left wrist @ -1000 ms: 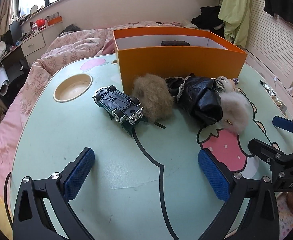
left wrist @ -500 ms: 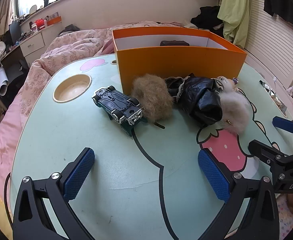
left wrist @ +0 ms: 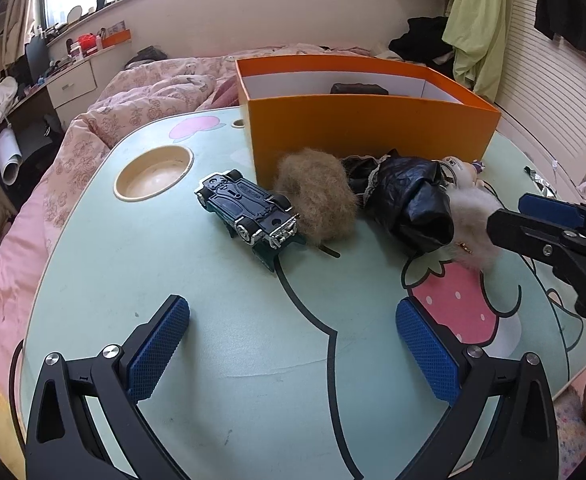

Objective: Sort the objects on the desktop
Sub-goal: 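Grasp the white fuzzy pompom with the right gripper while the left gripper grasps the teal toy car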

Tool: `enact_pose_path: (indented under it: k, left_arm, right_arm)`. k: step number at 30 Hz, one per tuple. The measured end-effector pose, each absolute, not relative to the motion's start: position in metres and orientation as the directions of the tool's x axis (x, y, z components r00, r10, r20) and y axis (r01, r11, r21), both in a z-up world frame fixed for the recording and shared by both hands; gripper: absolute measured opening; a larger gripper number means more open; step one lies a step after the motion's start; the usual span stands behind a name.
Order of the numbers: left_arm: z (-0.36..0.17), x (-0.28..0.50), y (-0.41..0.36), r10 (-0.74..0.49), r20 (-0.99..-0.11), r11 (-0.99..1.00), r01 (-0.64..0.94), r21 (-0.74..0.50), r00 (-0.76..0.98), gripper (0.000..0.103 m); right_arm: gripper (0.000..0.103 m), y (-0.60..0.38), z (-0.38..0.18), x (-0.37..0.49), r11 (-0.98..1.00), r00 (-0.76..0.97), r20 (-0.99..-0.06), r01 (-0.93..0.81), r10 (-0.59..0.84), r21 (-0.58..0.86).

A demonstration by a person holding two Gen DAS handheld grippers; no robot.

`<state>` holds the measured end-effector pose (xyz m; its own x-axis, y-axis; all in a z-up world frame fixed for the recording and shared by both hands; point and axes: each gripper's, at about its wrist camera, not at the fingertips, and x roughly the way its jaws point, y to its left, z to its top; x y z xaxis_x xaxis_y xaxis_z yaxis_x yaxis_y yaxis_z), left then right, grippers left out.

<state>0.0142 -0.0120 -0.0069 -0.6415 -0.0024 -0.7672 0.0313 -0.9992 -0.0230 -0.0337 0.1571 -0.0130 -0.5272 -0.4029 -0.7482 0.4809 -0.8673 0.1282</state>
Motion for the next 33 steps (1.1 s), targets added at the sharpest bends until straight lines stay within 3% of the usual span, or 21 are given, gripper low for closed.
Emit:
enact_pose_path:
  k: [1, 2, 7, 13, 18, 20, 24, 26, 28, 31, 33]
  left_arm:
    - [-0.007, 0.015, -0.013, 0.001, -0.766, -0.999, 0.031, -0.028, -0.643, 0.103]
    - [-0.006, 0.015, -0.014, 0.004, -0.764, -0.999, 0.032, -0.032, -0.645, 0.103]
    - [-0.004, 0.02, -0.022, 0.037, -0.743, -0.995, 0.047, -0.092, -0.668, 0.103]
    - [0.0, 0.027, -0.056, 0.094, -0.693, -0.962, 0.113, -0.248, -0.714, 0.103]
    - [0.005, 0.012, -0.07, 0.07, -0.704, -0.952, 0.163, -0.258, -0.707, 0.101]
    - [0.011, 0.003, -0.079, 0.089, -0.694, -0.939, 0.173, -0.298, -0.715, 0.092]
    - [0.019, -0.024, -0.09, 0.129, -0.697, -0.919, 0.179, -0.351, -0.705, 0.085]
    - [0.014, -0.035, -0.088, 0.134, -0.722, -0.924, 0.178, -0.339, -0.679, 0.063]
    - [0.004, -0.042, -0.085, 0.158, -0.748, -0.925, 0.169, -0.341, -0.645, 0.049]
    - [0.002, -0.032, -0.079, 0.143, -0.741, -0.938, 0.149, -0.313, -0.656, 0.047]
    - [0.002, -0.021, -0.071, 0.121, -0.752, -0.96, 0.117, -0.254, -0.648, 0.037]
  right_arm:
    - [0.041, 0.153, -0.019, -0.037, -0.866, -0.502, -0.769, 0.483, -0.397, 0.131]
    - [0.023, 0.151, -0.025, -0.038, -0.863, -0.474, -0.784, 0.484, -0.4, 0.148]
    - [0.022, 0.167, -0.029, -0.011, -0.869, -0.522, -0.744, 0.47, -0.416, 0.156]
    - [0.022, 0.187, -0.03, 0.004, -0.901, -0.579, -0.732, 0.419, -0.36, 0.112]
    - [0.023, 0.188, -0.031, 0.003, -0.899, -0.572, -0.736, 0.422, -0.363, 0.115]
    - [0.023, 0.189, -0.031, 0.003, -0.899, -0.571, -0.736, 0.423, -0.364, 0.116]
    - [0.023, 0.191, -0.031, 0.003, -0.897, -0.567, -0.734, 0.424, -0.374, 0.129]
    - [0.023, 0.19, -0.031, 0.003, -0.897, -0.567, -0.734, 0.424, -0.374, 0.13]
    - [0.023, 0.19, -0.032, 0.003, -0.896, -0.566, -0.734, 0.424, -0.375, 0.131]
    - [0.023, 0.191, -0.032, 0.004, -0.896, -0.564, -0.734, 0.423, -0.379, 0.137]
    - [0.023, 0.19, -0.031, 0.005, -0.896, -0.565, -0.734, 0.422, -0.378, 0.137]
